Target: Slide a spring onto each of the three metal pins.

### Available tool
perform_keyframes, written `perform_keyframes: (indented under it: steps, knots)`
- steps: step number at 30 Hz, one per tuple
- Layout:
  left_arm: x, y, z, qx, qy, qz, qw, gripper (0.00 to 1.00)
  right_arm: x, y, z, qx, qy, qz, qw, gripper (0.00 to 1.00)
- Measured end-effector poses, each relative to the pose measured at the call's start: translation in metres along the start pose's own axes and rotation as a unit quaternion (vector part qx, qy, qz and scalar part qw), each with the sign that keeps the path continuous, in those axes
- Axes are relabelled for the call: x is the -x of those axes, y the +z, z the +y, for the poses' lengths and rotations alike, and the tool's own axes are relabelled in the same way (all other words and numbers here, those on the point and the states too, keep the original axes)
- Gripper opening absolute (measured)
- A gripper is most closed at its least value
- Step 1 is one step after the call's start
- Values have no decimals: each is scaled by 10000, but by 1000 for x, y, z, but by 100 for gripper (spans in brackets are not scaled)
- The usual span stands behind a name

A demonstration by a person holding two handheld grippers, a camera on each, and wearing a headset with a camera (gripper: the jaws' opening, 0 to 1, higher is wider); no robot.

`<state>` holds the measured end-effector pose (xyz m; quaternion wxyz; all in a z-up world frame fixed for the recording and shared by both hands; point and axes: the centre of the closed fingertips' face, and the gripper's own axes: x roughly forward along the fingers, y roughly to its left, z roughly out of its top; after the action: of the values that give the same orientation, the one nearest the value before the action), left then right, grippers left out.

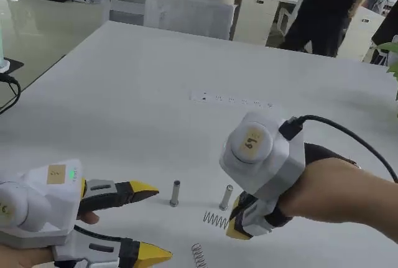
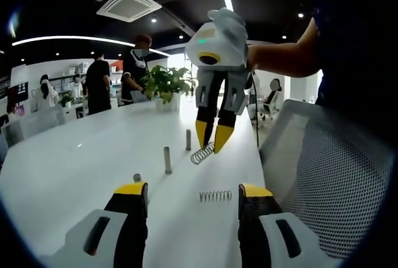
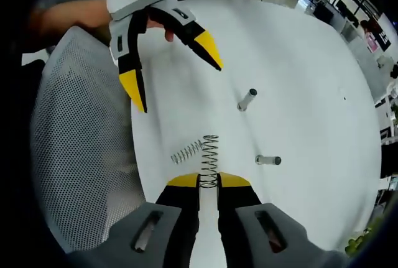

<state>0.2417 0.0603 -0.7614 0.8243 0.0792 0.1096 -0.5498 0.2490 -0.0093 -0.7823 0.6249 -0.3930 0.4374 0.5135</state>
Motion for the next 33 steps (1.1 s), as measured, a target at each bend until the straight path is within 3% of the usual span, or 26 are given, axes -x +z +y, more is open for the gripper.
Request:
perform_keyframes:
  steps: [15,33]
  knots:
    - [-23,10,-14,-222,-494,-33,9985,35,2,12,12,510,208,-36,9985,7]
    - [-30,15,-27,-368,-780,-60,9963,15,5,20,24,955,350,-81,9948,7]
